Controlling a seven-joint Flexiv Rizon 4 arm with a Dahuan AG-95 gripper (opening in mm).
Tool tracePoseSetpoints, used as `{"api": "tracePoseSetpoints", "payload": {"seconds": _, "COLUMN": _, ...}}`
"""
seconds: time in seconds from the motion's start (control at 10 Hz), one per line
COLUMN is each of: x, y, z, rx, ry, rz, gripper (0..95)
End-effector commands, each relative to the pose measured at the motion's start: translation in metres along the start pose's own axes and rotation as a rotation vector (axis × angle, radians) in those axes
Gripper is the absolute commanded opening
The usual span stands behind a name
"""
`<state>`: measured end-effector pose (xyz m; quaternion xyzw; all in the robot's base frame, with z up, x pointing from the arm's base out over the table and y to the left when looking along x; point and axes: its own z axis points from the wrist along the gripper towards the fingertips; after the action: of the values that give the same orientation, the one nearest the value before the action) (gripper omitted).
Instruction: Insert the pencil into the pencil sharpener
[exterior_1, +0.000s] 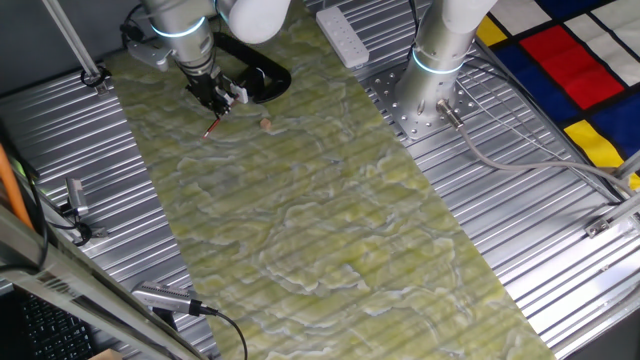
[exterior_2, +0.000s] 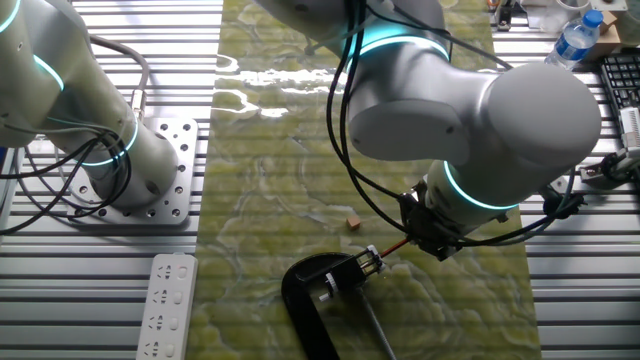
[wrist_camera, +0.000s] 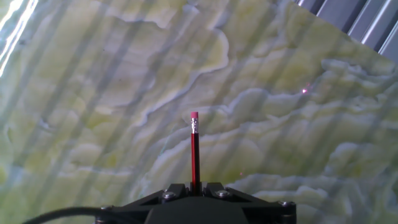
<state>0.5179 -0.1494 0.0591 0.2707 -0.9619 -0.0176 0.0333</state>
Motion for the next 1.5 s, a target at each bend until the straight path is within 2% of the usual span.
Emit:
{"api": "tracePoseSetpoints", "payload": {"seconds": 0.1, "x": 0.002, "y": 0.0, "z": 0.001, "rx": 0.001, "ry": -0.001, "rz": -0.001, "gripper": 0.0}}
{"api": "tracePoseSetpoints", "payload": {"seconds": 1.5, "x": 0.024, "y": 0.0, "z": 0.001, "rx": -0.007, "ry": 0.009, "rz": 0.015, "gripper": 0.0}}
